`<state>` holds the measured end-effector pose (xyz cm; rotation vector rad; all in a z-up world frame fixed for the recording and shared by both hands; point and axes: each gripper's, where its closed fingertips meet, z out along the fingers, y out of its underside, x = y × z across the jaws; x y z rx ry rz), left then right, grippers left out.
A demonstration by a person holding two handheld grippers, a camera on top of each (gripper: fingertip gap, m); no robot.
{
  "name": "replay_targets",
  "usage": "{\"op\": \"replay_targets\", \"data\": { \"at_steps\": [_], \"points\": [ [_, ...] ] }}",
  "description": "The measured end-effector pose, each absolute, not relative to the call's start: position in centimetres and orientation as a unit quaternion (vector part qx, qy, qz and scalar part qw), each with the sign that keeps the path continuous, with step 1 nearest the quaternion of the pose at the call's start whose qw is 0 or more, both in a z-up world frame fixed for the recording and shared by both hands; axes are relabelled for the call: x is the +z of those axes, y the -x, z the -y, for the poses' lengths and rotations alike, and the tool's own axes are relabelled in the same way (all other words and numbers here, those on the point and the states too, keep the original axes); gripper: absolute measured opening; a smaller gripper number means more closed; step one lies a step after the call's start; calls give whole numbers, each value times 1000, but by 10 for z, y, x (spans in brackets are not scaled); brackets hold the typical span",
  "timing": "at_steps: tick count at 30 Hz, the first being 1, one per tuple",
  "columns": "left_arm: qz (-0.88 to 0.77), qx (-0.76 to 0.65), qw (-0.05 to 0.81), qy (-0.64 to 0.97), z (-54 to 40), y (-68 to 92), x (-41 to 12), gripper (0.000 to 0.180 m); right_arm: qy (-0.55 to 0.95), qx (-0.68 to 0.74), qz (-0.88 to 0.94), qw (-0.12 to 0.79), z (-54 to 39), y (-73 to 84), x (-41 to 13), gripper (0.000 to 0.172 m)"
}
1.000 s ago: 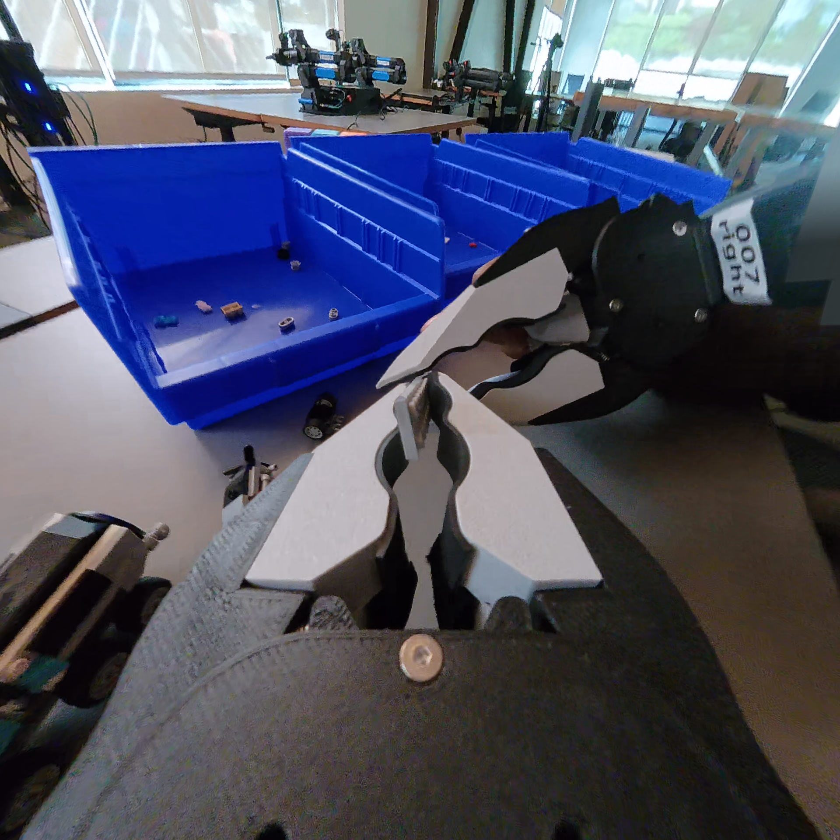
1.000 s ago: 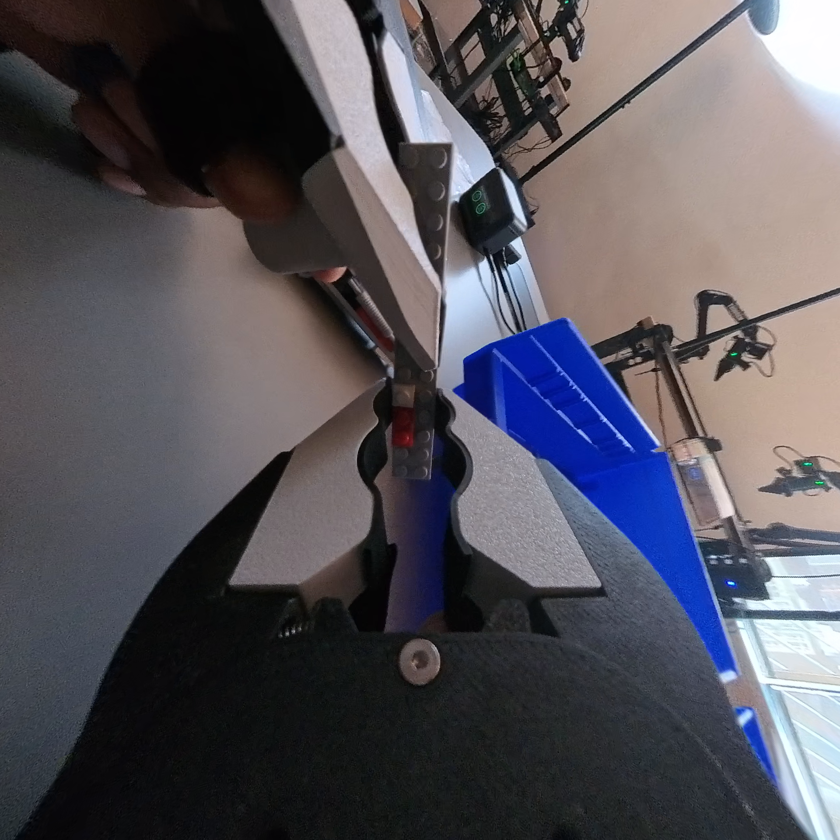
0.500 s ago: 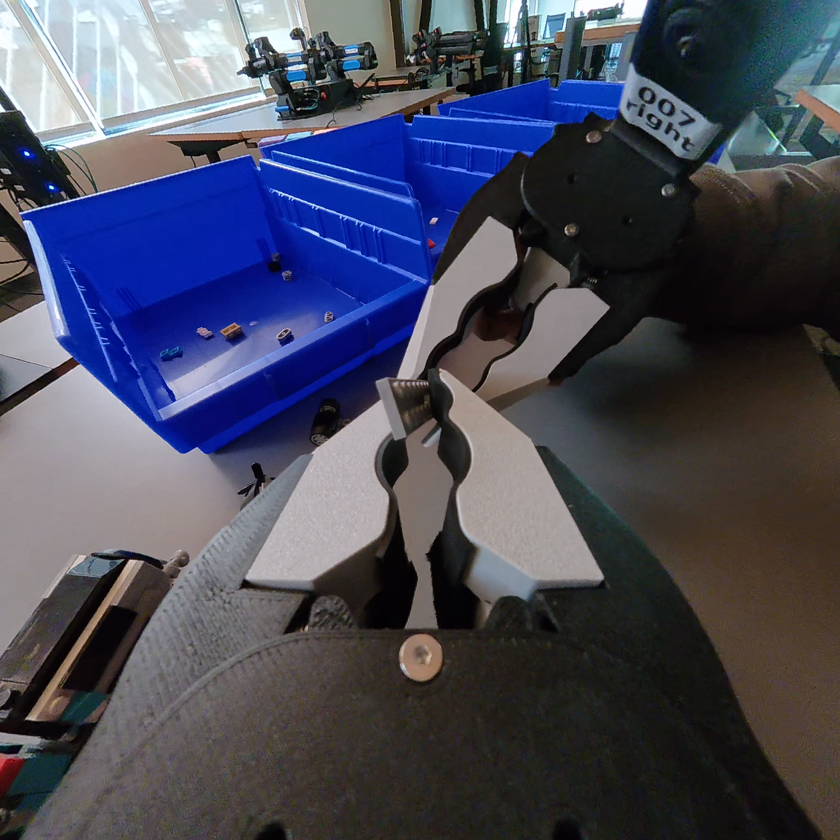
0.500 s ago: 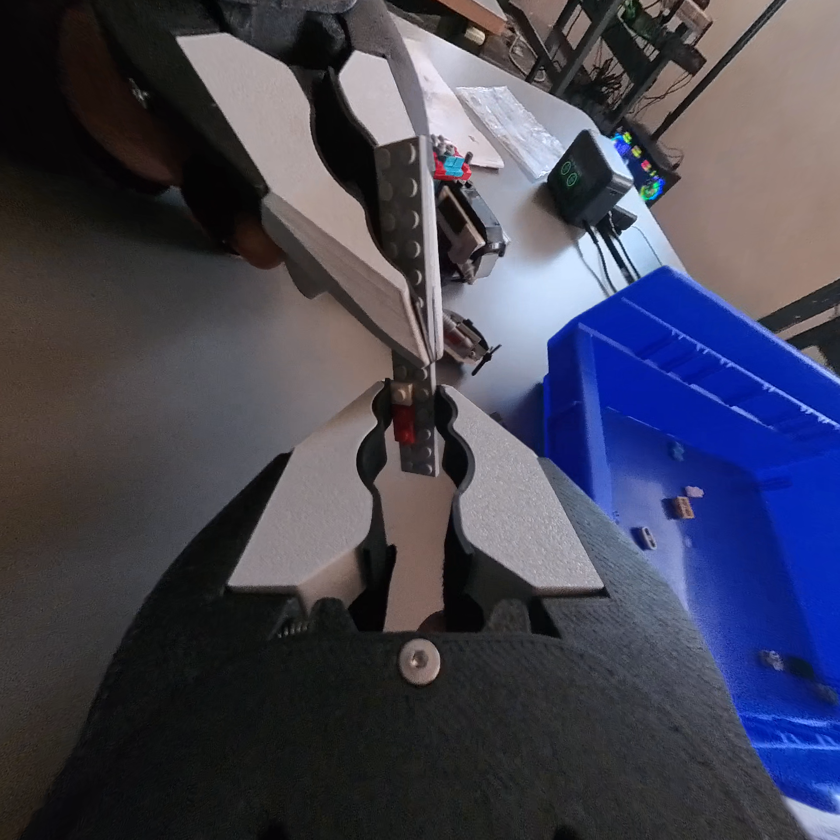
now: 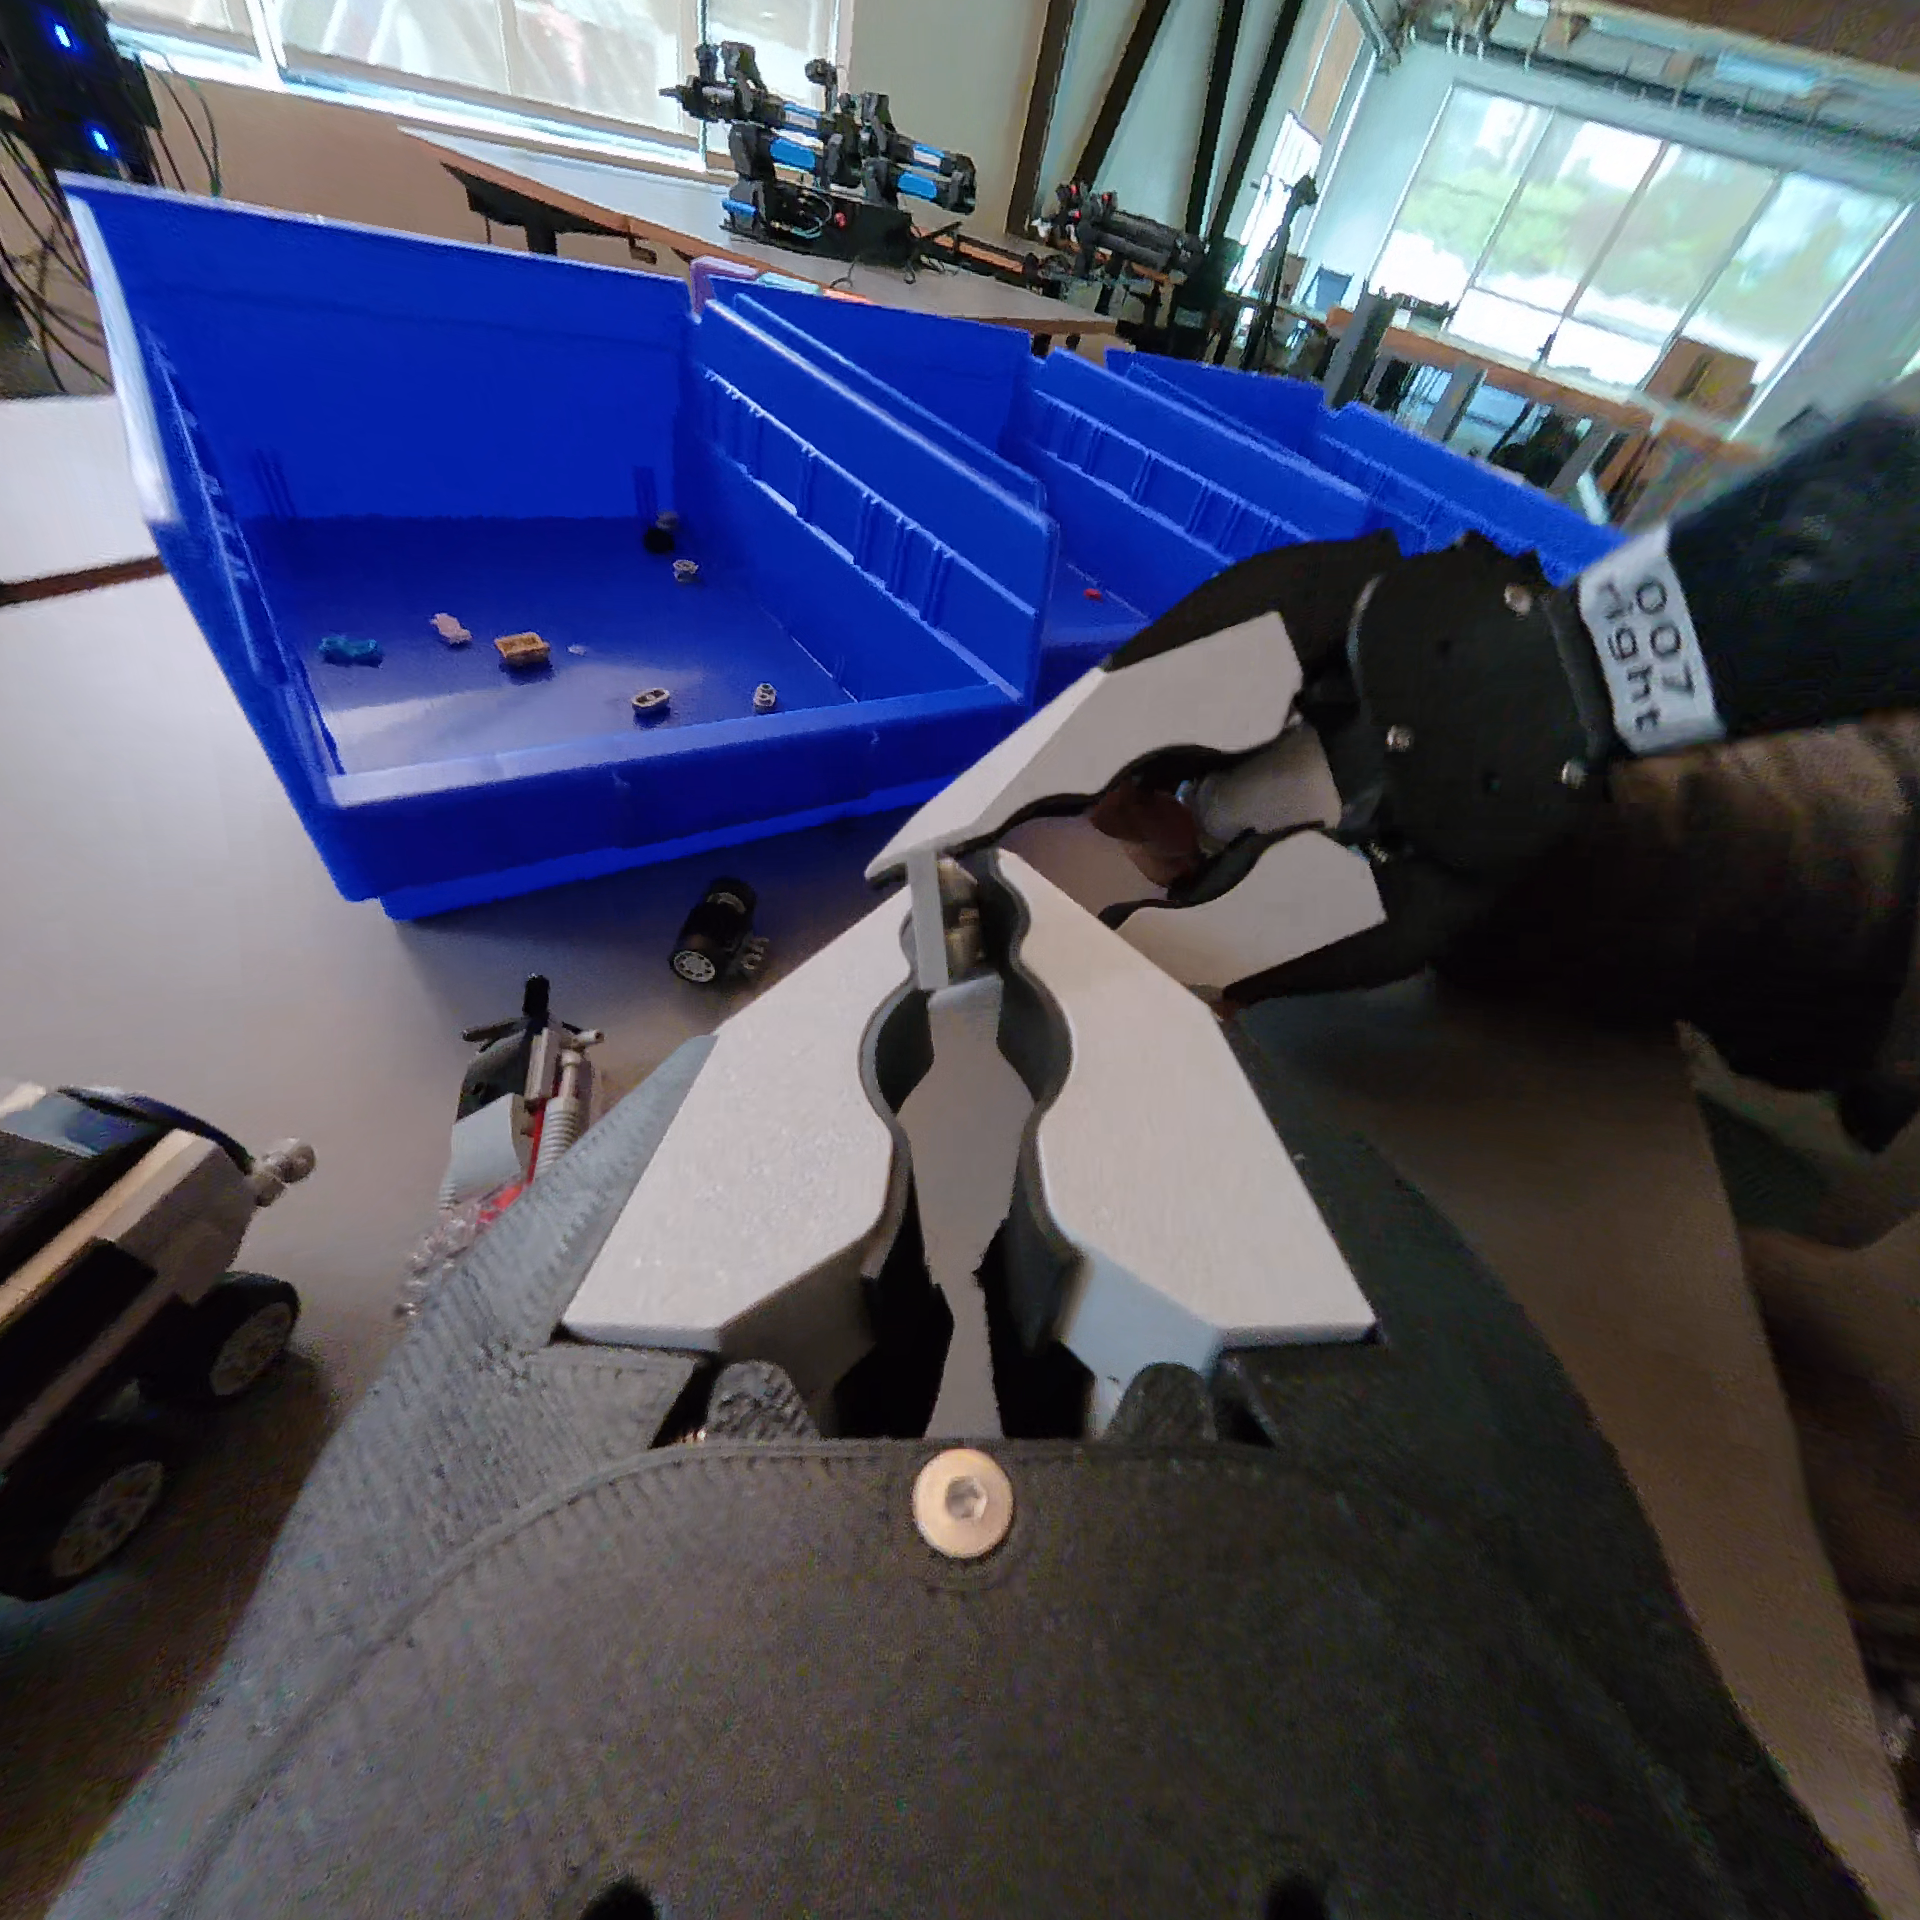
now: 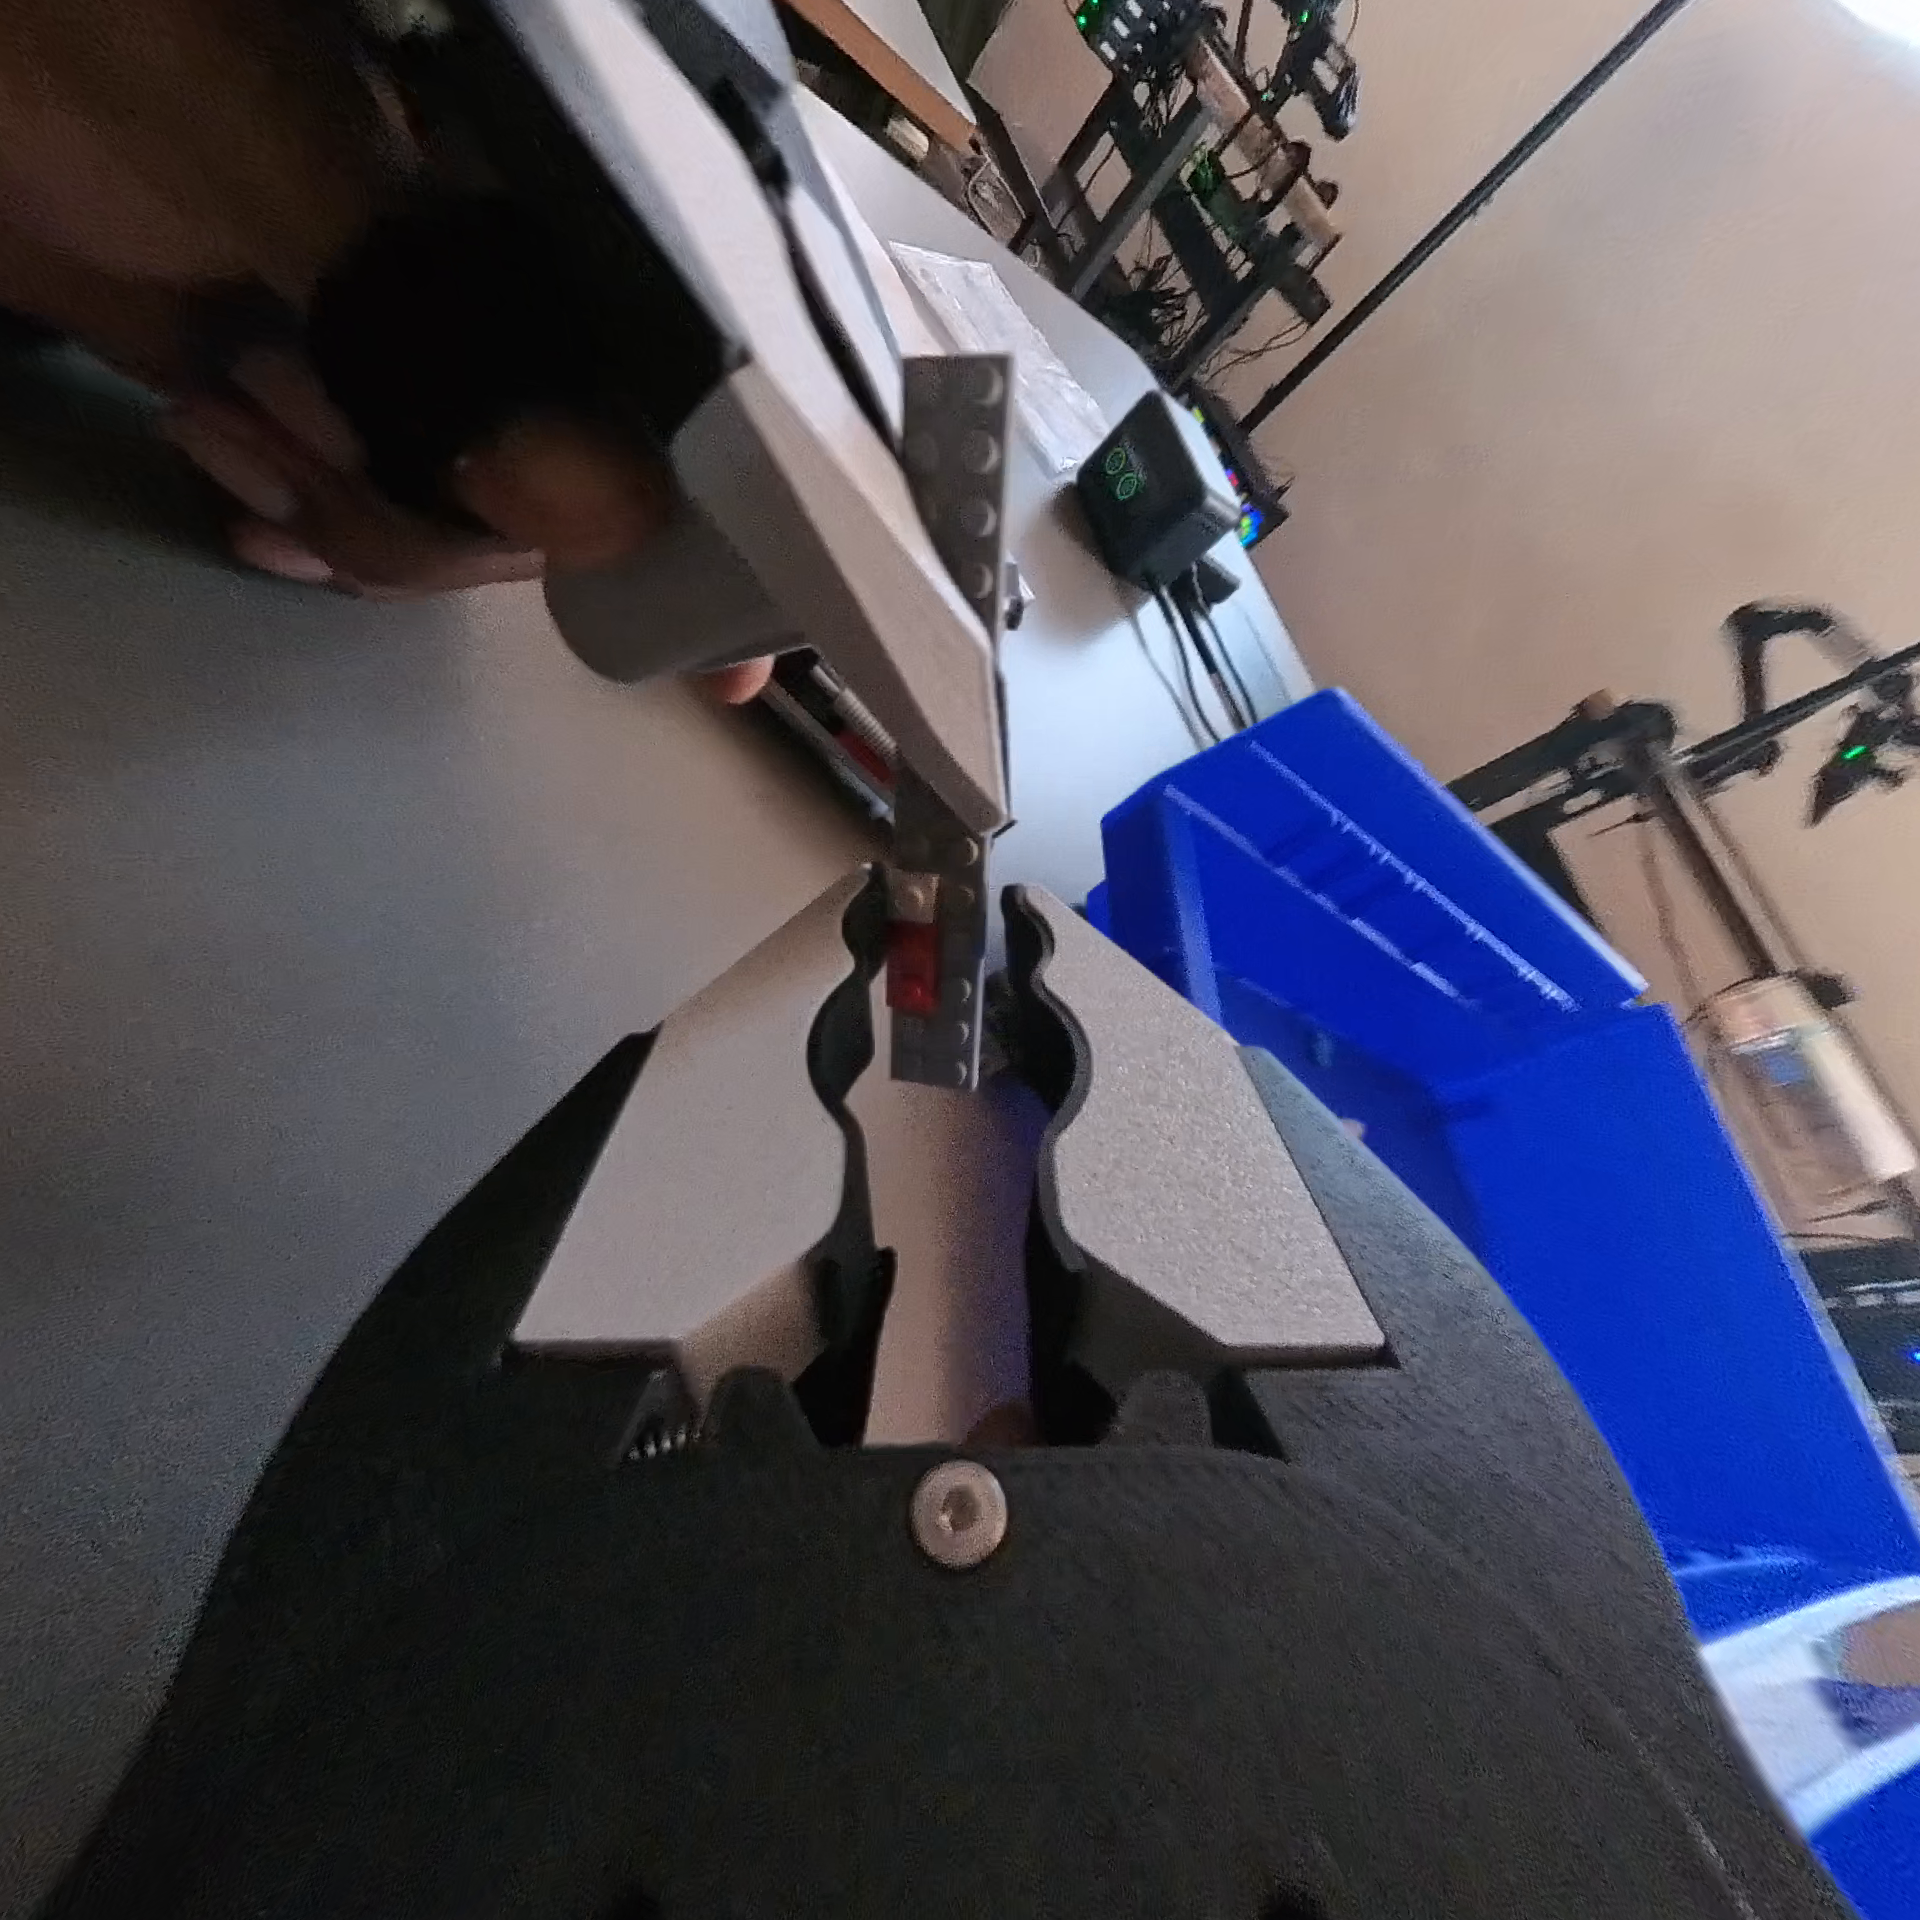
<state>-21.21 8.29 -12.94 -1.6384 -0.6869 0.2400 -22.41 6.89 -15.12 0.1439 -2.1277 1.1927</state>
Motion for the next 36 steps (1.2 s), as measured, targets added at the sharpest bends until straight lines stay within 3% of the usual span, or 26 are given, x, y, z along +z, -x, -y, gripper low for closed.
{"op": "replay_targets", "data": {
  "at_steps": [9, 19, 23, 31, 36],
  "points": [
    [324, 14, 643, 694, -85, 209, -131, 14, -98, 438, 803, 392, -70, 222, -146, 17],
    [349, -1, 659, 667, -80, 213, -128, 7, -98, 446, 793, 404, -72, 222, -141, 18],
    [357, 6, 662, 659, -77, 215, -126, 8, -101, 429, 791, 425, -72, 224, -144, 26],
    [345, 31, 654, 672, -80, 213, -127, 8, -123, 380, 777, 486, -73, 228, -141, 16],
    [313, 73, 645, 694, -80, 212, -126, 8, -114, 396, 783, 466, -72, 227, -139, 16]
  ]
}}
